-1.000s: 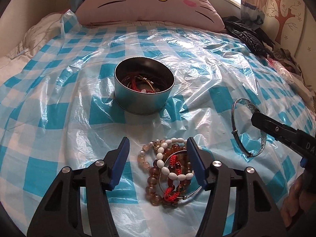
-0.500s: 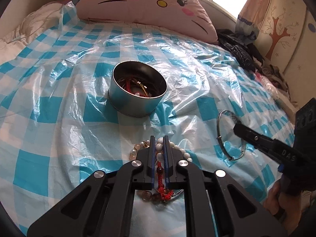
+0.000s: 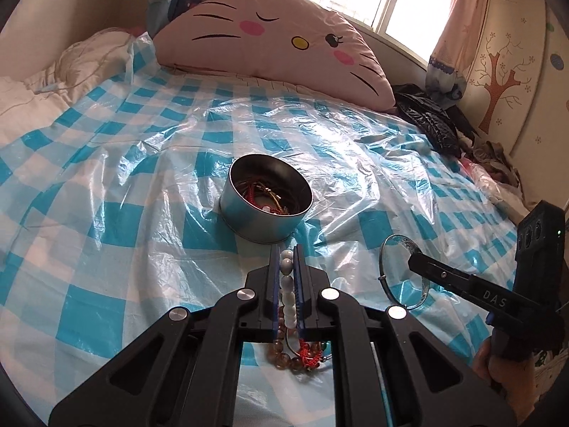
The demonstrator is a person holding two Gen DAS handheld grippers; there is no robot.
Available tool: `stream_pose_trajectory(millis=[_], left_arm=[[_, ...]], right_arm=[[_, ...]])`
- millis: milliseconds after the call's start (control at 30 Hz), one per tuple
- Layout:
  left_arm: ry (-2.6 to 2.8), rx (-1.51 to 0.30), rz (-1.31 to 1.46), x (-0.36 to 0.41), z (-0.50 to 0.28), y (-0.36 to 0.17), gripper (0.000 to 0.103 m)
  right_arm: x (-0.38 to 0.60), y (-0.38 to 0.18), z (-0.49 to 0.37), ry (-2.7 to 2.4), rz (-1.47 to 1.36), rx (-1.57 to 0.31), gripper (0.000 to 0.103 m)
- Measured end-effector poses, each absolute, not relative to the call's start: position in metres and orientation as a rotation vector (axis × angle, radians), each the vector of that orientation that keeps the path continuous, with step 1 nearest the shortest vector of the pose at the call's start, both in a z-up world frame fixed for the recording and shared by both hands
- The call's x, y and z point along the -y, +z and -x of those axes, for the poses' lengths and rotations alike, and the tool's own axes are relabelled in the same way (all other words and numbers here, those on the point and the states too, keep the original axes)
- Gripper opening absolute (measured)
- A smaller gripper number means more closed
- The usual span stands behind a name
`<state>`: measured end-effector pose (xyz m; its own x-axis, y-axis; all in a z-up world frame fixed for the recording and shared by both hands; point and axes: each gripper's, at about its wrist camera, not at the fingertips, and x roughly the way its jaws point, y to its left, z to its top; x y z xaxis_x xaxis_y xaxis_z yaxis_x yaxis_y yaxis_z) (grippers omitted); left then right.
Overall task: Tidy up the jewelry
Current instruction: 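Lower the pearl bracelet into the tin with the left tool while the right tool drops the bangle in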
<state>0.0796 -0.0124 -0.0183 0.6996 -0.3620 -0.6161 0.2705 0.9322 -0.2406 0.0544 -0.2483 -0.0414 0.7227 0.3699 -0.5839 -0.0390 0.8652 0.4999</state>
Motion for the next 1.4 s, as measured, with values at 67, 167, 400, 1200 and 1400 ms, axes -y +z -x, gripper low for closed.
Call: stream_pose_trajectory(millis=[67, 167, 400, 1200, 1400], left_arm=[[-0.331, -0.701, 0.100, 0.014, -0.078, -0.017, 0.007], [-0.331, -0.679, 0.098, 0.011, -0.075, -0.011, 0.007], [-0.353, -0.654, 0.099, 0.015, -0.075, 0.001, 0.007], [-0.356, -0.732, 0.148, 0.044, -0.197, -0.005, 0.008], [-0.245, -0.738, 0.250, 0.000, -0.200, -0.015, 0.032]], right_arm=[[0.247, -0.041, -0.055, 0.238, -0.479, -0.734, 0.009], [0.245, -0.040, -0.055, 0.241, -0.471, -0.731, 0.009], [0.237, -0.038, -0.061, 0.265, -0.453, -0.727, 0.009], [0.234, -0.035, -0.131, 0.274, -0.420, -0.726, 0.009], [0.221, -0.035, -0.151, 0.294, -0.377, -0.732, 0.009]])
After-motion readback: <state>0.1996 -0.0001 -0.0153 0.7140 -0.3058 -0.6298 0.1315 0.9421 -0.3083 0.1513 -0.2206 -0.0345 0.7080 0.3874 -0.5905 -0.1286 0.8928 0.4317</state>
